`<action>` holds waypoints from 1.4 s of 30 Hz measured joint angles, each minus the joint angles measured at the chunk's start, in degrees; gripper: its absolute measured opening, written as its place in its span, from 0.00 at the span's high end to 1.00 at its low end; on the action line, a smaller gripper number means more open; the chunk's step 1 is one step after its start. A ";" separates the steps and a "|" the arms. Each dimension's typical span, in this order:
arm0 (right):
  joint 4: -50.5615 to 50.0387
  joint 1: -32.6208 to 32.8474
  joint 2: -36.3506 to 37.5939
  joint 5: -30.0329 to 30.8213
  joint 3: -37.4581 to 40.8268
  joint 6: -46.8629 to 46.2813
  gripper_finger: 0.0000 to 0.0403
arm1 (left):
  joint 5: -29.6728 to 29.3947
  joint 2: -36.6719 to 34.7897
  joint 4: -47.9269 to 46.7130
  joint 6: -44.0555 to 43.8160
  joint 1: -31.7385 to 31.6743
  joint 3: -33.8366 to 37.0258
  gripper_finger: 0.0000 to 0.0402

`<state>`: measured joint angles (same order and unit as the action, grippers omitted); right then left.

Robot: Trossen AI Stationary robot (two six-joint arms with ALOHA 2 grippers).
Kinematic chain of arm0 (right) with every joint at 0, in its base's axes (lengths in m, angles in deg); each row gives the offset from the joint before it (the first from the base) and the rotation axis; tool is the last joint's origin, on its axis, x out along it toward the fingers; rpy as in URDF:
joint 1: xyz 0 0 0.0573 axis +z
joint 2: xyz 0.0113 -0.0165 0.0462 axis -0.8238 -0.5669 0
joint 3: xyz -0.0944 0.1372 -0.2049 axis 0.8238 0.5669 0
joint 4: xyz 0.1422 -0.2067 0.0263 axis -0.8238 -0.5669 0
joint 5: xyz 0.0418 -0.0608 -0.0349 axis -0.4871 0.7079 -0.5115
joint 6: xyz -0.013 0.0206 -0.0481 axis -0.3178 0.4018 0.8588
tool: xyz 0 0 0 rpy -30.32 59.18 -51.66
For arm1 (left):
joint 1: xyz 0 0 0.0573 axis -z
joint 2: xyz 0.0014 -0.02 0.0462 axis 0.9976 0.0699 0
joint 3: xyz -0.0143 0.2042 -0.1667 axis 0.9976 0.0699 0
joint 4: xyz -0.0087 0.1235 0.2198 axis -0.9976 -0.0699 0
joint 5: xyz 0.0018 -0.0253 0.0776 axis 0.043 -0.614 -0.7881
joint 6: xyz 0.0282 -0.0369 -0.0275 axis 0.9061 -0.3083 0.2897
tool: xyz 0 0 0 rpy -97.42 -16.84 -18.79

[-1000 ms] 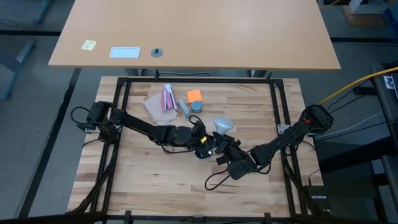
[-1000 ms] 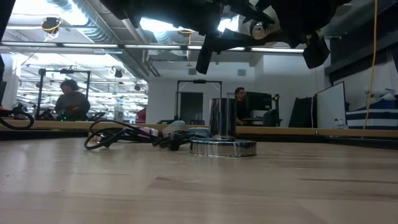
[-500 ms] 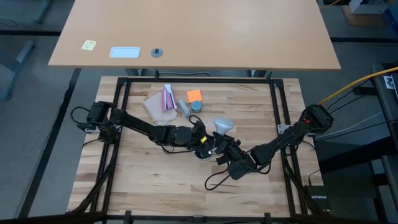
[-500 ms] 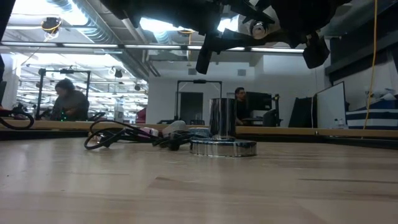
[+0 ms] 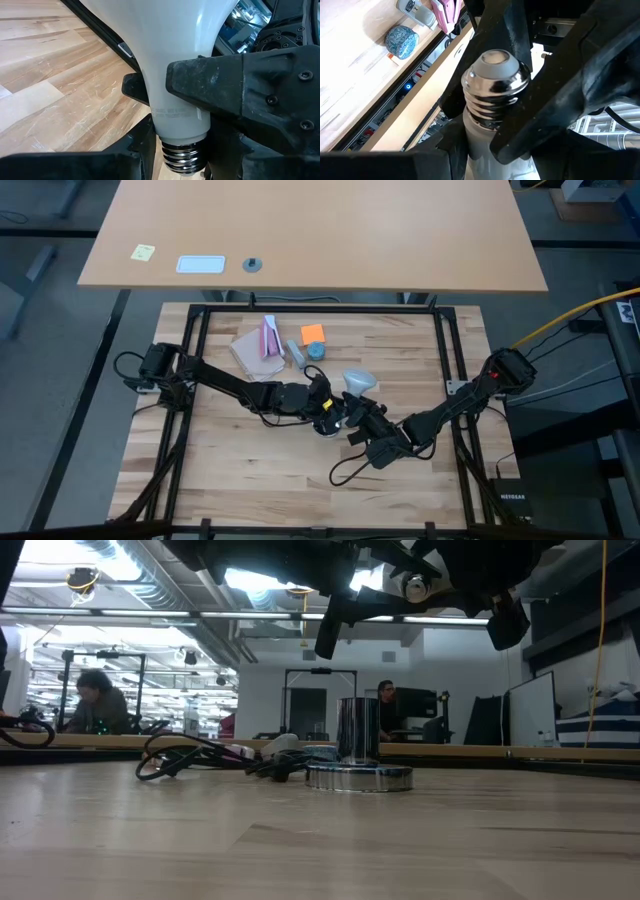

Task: Screw lightbulb
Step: Insert the white lightbulb into the silver lamp

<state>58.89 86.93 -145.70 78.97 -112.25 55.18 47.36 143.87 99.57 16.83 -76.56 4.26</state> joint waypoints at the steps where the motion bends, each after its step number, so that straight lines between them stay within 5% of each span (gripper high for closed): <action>1: 0.00 0.00 0.00 0.00 0.00 0.00 0.56 | 0.00 0.00 0.00 0.00 0.00 0.00 0.69; 26: 0.40 0.00 0.00 1.40 0.00 0.00 0.55 | 0.02 0.00 0.31 -0.37 0.00 -0.08 0.68; 42: 7.56 -1.51 -0.02 4.52 -0.04 1.85 0.29 | 0.04 -0.04 0.66 -0.42 -0.04 -0.13 0.68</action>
<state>66.45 85.42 -145.72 83.49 -112.29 57.02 47.40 143.83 100.23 16.42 -76.60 4.13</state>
